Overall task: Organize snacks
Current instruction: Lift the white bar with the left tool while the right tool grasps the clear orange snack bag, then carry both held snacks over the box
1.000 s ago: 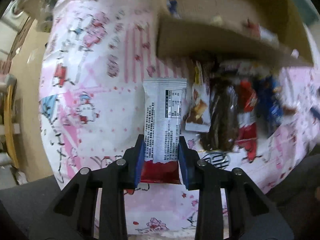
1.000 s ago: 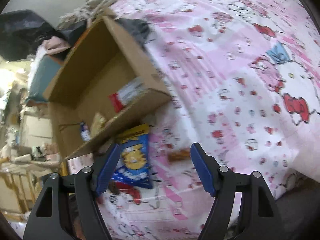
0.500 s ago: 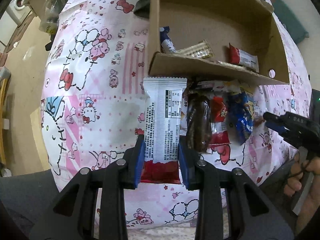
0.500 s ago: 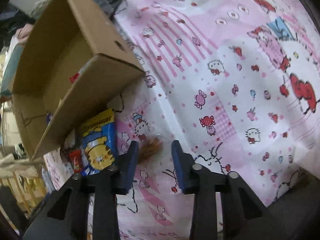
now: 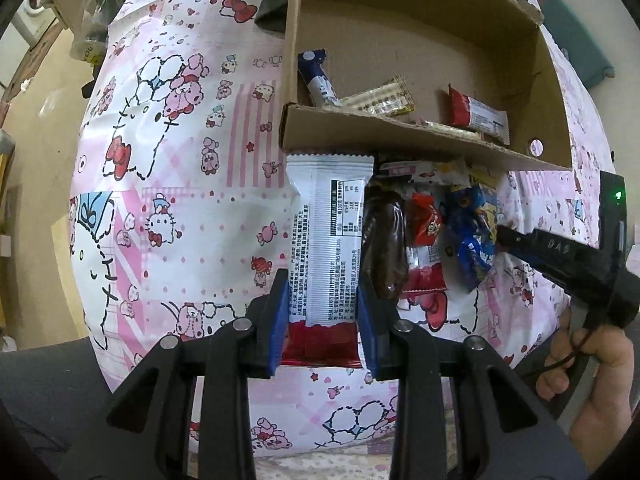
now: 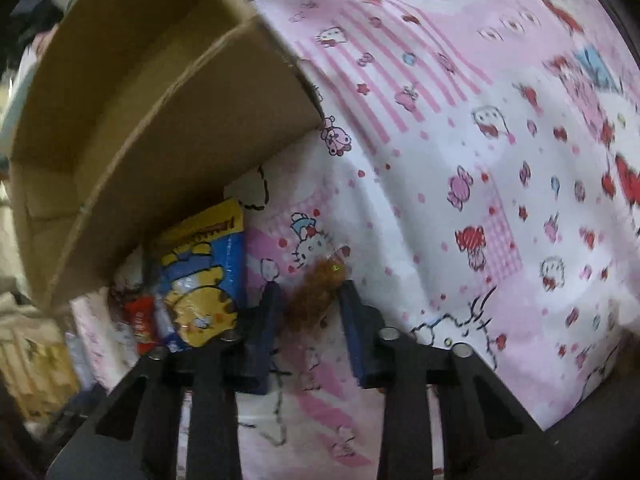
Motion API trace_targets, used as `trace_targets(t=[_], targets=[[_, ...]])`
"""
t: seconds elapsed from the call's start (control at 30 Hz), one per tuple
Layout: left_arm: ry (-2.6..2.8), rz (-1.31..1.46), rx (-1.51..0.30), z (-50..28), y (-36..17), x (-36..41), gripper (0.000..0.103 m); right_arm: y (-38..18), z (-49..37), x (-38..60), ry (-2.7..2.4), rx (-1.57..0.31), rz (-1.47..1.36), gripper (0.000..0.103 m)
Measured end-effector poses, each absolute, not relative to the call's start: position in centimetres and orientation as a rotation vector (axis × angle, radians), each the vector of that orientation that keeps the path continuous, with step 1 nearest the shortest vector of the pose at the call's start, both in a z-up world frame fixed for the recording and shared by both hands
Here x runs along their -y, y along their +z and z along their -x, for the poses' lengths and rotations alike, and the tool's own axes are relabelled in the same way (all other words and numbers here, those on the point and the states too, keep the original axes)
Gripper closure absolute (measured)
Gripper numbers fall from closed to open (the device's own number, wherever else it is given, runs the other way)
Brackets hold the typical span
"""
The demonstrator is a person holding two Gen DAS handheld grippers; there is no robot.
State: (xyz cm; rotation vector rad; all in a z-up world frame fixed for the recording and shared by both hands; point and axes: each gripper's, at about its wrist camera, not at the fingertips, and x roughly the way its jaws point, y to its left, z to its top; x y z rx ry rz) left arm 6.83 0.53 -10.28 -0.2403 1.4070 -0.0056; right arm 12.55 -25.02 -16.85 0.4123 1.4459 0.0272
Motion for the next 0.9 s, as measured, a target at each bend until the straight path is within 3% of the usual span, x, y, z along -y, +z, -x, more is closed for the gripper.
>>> trace_targets(t=[0.5, 0.9], targets=[[0.082, 0.295, -1.357, -6.6, -10.3, -2.6, 0.076, -9.7, -8.4, 28.2, 0.143, -1.234, -0.586, 0.086], [0.12, 0.333, -1.197, -4.6, -4.3, -4.3, 0.076, -5.2, -6.7, 29.5, 0.274, -1.109, -0.582, 0.086]])
